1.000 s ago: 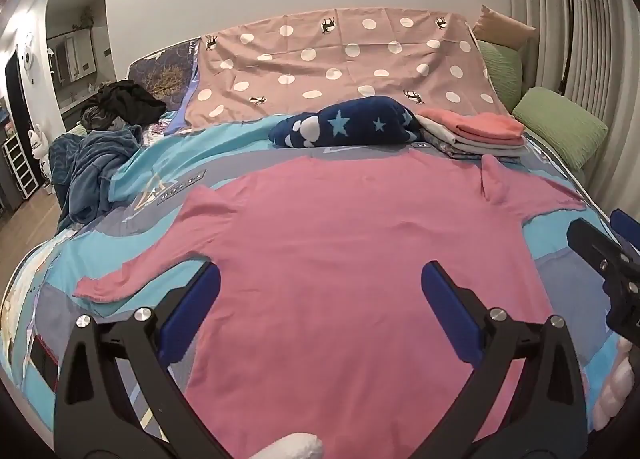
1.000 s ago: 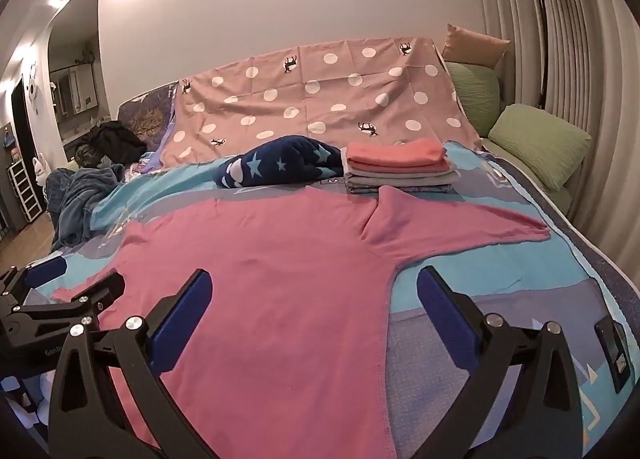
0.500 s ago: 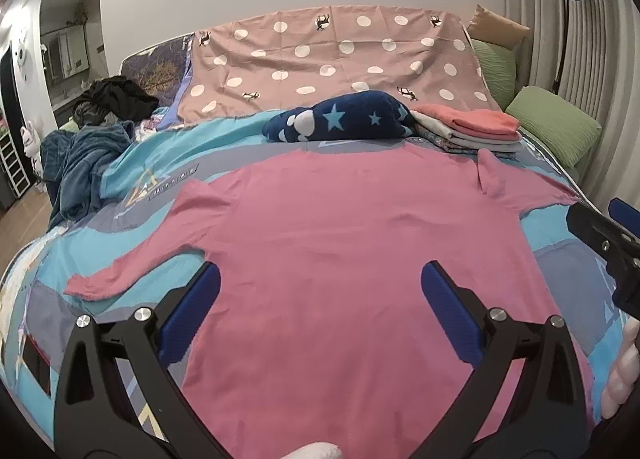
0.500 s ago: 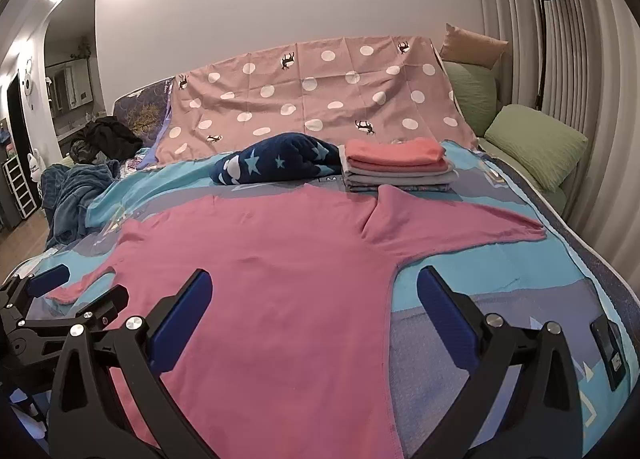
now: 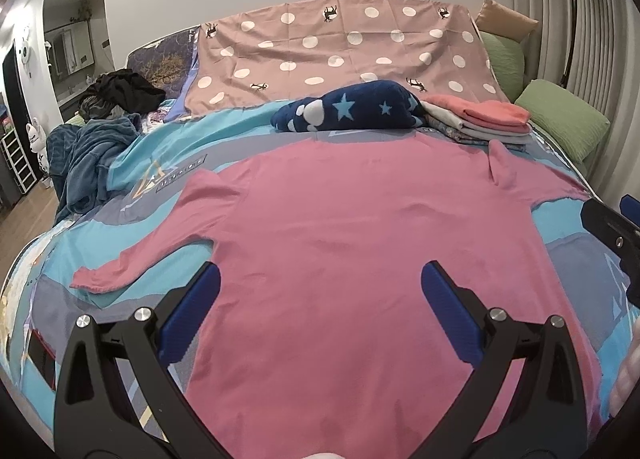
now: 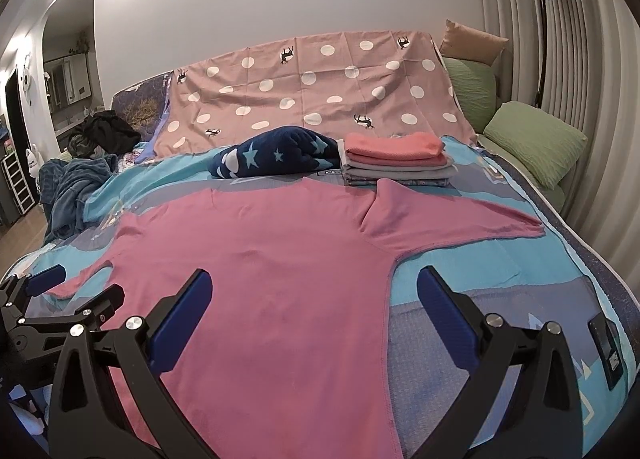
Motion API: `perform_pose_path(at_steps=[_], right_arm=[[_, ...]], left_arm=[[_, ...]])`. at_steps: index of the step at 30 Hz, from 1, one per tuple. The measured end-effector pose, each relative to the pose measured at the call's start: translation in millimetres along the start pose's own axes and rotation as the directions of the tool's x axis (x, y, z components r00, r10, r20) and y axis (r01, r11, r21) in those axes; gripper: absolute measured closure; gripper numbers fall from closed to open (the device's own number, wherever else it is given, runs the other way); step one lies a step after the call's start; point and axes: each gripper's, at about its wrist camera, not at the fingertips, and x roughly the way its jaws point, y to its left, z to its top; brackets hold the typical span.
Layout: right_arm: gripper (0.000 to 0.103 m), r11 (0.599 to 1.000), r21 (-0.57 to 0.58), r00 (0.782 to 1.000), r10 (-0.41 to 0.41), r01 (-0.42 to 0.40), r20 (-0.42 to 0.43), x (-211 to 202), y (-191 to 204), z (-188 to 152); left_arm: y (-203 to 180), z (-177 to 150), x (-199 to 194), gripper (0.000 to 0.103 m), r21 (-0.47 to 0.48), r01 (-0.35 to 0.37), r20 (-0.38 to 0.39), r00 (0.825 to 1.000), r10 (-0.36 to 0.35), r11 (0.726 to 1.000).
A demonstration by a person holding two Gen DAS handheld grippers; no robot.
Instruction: Fold small clothes
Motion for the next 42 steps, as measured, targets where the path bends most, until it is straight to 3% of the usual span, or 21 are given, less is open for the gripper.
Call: perform_pose_path(at_steps=[10,19,42], right_arm=[[0.001,1.0,-0.001,1.0,0.0,0.0,0.0,0.6,0.0,-1.1],[0.001,1.0,0.001,1.0,-0.001,0.001,-0.007,2.4,0.9,-2.4],[0.001,1.0,0.002,1.0,0.0,0.0,-0.018,6.6,4.4,-5.8]], left_arm=[[-0.7,-1.6,-0.6,0.002,-0.01,0.031,-0.002,1.0,-0.031,0.999],[3.0,-3.7,4.5,0.002,-0.037,-0.004,-0.033,0.999,0.002,0.999],[10.3,-4.8,3.7,0.002,-0.063,-0.012,0.002,1.0,0.012,0.998]])
